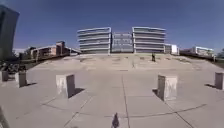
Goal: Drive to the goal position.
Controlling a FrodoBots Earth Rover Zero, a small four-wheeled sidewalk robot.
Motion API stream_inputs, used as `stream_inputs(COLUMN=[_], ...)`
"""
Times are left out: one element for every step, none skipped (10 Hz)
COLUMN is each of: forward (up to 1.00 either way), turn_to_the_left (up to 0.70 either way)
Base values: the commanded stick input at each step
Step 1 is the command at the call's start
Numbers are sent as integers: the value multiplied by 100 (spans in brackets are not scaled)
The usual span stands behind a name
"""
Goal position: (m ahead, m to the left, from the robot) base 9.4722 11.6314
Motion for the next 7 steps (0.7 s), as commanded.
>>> stream_inputs(forward=[70, 70, 70, 70, 70, 70, 70], turn_to_the_left=[-1, -1, -1, -1, 2, 7, 13])
